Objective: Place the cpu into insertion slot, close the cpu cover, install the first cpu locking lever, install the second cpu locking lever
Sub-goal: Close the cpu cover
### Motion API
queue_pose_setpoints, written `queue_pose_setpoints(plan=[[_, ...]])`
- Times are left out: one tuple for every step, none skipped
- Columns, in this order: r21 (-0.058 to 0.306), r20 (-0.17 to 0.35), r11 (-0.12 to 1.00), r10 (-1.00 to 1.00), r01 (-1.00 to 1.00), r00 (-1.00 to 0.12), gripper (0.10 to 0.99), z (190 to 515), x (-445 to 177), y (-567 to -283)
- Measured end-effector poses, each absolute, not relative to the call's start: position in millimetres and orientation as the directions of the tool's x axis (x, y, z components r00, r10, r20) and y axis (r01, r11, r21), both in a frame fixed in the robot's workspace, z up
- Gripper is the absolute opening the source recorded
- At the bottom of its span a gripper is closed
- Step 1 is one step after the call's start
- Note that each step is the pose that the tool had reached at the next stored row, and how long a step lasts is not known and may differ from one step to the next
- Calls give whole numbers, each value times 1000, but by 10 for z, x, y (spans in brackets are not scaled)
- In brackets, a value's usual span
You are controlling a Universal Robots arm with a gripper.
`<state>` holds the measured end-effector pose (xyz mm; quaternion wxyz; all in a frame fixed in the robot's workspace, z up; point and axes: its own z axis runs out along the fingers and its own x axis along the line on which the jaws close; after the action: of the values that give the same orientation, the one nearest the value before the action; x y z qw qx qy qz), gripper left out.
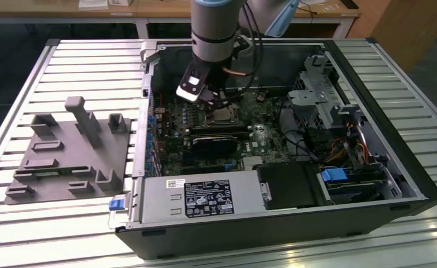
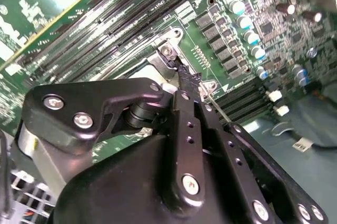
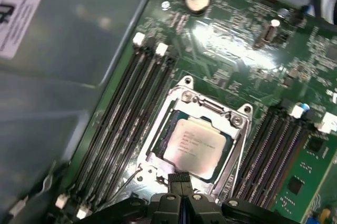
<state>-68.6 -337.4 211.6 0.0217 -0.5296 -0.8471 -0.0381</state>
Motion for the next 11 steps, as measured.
queue_pose_setpoints(plan=[[42, 77, 452, 888, 891, -454, 106, 2114, -686, -3374], [42, 77, 468, 879, 883, -470, 106, 2111, -686, -3374], [42, 77, 485, 870, 874, -487, 106, 2109, -686, -3374], [42, 77, 501, 861, 865, -502, 106, 2106, -686, -3374], [42, 77, 516, 852, 856, -518, 106, 2105, -686, -3374], [41, 77, 531, 843, 846, -533, 106, 2103, -686, -3374], [41, 77, 546, 833, 836, -548, 106, 2102, -686, -3374], [41, 77, 561, 823, 827, -563, 106, 2100, -686, -3374], [41, 77, 576, 813, 816, -578, 106, 2099, -686, -3374], [42, 77, 591, 802, 806, -592, 106, 2097, -686, -3374], [41, 77, 606, 790, 794, -608, 106, 2095, -686, -3374]])
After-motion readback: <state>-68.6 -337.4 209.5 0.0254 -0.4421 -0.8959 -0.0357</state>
